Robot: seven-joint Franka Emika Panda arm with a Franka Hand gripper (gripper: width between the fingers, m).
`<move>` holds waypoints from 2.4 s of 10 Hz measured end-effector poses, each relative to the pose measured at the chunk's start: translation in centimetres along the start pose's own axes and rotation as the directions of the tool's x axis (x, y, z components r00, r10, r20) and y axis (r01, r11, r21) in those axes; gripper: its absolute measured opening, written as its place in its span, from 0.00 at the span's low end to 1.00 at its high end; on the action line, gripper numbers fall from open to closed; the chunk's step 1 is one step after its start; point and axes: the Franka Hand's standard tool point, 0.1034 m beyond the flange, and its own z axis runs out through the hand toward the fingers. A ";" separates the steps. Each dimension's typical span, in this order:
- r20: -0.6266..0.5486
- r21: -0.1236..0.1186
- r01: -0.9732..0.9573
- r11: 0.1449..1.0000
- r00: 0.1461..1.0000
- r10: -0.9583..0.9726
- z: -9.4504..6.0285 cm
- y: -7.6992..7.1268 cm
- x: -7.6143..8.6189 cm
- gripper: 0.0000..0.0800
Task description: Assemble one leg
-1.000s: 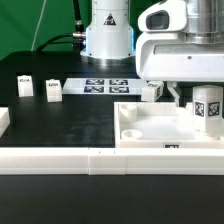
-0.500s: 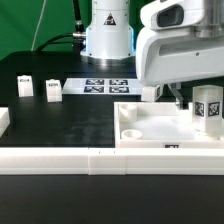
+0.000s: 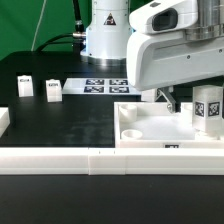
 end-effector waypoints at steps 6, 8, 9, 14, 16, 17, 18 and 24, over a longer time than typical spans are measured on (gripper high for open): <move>0.001 0.000 -0.033 0.999 0.999 0.033 0.0 0.0 0.0 0.36; 0.000 0.005 -0.257 0.966 0.966 0.257 0.1 -0.5 0.2 0.36; 0.002 0.010 -0.391 0.920 0.920 0.391 0.2 -0.9 0.3 0.36; 0.010 0.021 -0.764 0.645 0.645 0.764 0.4 -1.7 0.5 0.36; 0.029 0.013 -0.873 0.487 0.487 0.873 0.4 -2.0 0.7 0.36; 0.029 0.016 -0.878 0.479 0.479 0.877 0.4 -1.9 0.8 0.36; 0.034 0.026 -0.917 0.398 0.399 0.916 0.4 -2.0 0.9 0.36; 0.005 0.008 -0.665 0.747 0.747 0.665 0.1 -2.4 1.2 0.80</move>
Offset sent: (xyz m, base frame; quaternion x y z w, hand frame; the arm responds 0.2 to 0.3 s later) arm 0.0000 0.0000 0.0000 0.0000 0.0000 0.0000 1.0000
